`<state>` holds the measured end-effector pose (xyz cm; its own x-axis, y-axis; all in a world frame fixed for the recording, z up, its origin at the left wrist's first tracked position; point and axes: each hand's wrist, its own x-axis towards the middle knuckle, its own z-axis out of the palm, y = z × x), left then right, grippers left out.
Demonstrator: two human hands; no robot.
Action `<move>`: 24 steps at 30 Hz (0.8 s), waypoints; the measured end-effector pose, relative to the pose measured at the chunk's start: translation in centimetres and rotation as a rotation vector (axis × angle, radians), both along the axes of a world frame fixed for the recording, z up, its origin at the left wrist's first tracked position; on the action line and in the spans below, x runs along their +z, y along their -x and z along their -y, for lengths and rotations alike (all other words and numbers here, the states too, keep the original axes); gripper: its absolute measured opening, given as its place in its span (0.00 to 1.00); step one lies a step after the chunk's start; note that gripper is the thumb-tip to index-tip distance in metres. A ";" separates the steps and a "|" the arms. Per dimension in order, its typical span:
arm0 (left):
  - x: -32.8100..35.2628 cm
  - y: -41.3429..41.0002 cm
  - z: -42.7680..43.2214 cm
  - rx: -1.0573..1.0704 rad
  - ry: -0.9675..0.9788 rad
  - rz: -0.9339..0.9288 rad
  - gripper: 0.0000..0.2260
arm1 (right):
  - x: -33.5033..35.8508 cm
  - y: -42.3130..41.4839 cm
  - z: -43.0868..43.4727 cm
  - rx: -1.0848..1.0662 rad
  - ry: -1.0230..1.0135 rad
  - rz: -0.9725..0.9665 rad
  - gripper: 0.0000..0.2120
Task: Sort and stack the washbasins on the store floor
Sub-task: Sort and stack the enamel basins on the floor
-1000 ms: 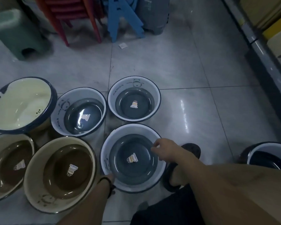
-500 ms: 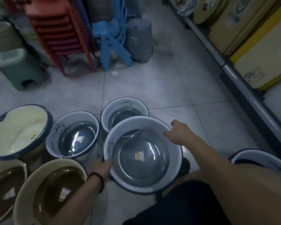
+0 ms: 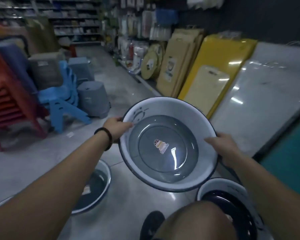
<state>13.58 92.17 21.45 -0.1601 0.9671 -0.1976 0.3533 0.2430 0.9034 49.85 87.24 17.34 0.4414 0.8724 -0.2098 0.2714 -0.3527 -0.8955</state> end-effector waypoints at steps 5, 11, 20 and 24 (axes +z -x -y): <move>-5.2 -12.0 3.5 -0.013 0.268 0.453 0.20 | -2.5 -6.6 3.1 -0.327 -0.055 -0.199 0.09; -9.8 -25.6 6.8 -0.080 0.406 0.653 0.19 | -6.5 -9.3 7.9 -0.454 -0.075 -0.247 0.14; -13.7 -32.2 0.5 -0.350 0.325 -0.006 0.16 | -14.6 -22.9 13.9 -0.616 0.121 -0.093 0.22; -18.7 -35.0 0.9 -0.400 0.239 -0.130 0.13 | -19.7 -24.6 16.7 -0.580 0.236 -0.003 0.15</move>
<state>48.57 91.26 2.79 0.1771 0.8878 -0.4249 0.5675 0.2606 0.7811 74.50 70.58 -2.39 0.8283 0.4210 -0.3697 -0.0262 -0.6299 -0.7762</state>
